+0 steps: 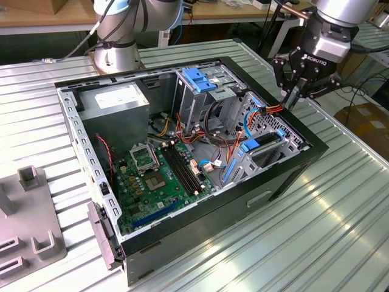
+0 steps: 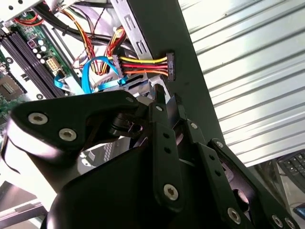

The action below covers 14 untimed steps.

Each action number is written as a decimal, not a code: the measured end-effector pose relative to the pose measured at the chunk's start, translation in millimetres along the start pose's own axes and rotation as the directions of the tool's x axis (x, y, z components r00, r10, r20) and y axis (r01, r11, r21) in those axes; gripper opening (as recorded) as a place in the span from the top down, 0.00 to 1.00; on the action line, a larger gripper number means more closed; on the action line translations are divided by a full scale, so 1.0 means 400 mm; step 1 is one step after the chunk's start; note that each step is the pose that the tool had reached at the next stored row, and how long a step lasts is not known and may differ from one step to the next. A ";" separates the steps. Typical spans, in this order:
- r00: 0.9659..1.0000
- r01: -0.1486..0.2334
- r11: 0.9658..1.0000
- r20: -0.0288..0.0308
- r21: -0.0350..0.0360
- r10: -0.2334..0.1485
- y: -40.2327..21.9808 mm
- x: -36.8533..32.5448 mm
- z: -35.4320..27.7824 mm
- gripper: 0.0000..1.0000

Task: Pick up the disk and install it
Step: 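Insert the first disk wire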

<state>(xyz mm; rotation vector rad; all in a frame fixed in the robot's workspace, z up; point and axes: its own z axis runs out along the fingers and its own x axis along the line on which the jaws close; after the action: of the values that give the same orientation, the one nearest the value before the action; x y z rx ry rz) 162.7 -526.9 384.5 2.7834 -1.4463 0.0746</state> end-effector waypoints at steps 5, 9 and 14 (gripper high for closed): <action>1.000 0.008 1.000 0.000 0.000 -0.008 -0.024 -0.022 -0.001 0.76; 1.000 0.012 1.000 0.000 0.001 -0.012 -0.031 -0.028 -0.001 0.76; 0.999 0.037 0.999 0.001 0.002 -0.037 -0.035 -0.028 -0.001 0.69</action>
<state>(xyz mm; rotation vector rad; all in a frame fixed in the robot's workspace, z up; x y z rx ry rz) 167.6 -509.7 384.5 2.8102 -1.3953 0.0748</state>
